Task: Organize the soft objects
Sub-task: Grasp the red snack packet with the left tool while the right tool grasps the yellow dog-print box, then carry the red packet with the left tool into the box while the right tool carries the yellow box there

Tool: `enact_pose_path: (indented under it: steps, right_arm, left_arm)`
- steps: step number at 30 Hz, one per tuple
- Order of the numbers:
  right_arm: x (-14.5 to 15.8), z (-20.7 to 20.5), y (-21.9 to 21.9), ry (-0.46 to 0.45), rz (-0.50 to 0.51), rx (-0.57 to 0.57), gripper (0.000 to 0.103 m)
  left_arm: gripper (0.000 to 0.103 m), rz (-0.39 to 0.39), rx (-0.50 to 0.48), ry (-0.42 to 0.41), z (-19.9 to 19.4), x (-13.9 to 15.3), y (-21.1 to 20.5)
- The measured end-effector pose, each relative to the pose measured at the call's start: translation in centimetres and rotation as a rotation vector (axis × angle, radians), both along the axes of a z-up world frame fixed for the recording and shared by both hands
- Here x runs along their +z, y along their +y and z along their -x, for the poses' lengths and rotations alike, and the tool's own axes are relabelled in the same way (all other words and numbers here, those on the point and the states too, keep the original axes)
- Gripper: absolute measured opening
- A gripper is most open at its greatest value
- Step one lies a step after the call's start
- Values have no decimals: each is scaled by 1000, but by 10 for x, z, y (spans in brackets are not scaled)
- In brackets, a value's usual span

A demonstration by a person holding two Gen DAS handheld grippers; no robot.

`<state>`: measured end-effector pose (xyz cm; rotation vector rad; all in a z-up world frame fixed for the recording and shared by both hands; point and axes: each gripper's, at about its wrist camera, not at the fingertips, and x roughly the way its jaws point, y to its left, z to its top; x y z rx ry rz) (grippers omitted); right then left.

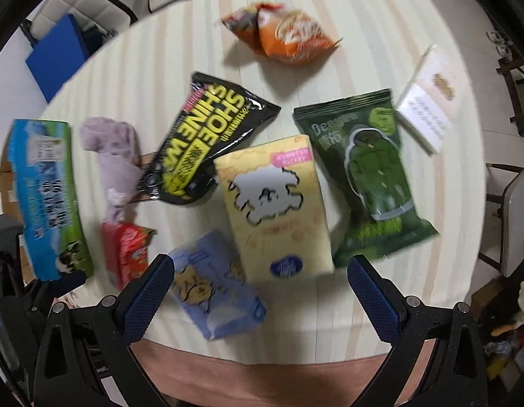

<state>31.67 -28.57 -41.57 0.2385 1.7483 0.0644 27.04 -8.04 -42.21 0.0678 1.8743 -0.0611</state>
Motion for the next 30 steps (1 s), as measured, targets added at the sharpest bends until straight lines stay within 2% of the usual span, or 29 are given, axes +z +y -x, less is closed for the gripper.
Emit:
enact_pose_path:
  steps: [5, 9, 14, 16, 19, 25, 30]
  right_arm:
    - [-21, -11, 2, 39, -13, 0, 99]
    - [-36, -16, 1, 94, -13, -2, 81]
    - [-49, -24, -3, 113, 0, -10, 78]
    - [-51, -27, -3, 116, 8, -6, 77]
    - [-58, -30, 0, 126, 23, 5, 77]
    - [-80, -22, 17, 121, 30, 1, 77]
    - [-77, -13, 17, 123, 43, -2, 75]
  left_arm:
    - [102, 24, 34, 37, 4, -18, 6]
    - [88, 26, 49, 61, 10, -29, 11]
    - [75, 10, 57, 83, 22, -47, 16]
    - [75, 3, 50, 67, 26, -49, 17]
    - [73, -10, 36, 64, 25, -45, 14]
    - [62, -12, 27, 48, 11, -28, -5]
    - [48, -16, 8, 26, 14, -11, -14]
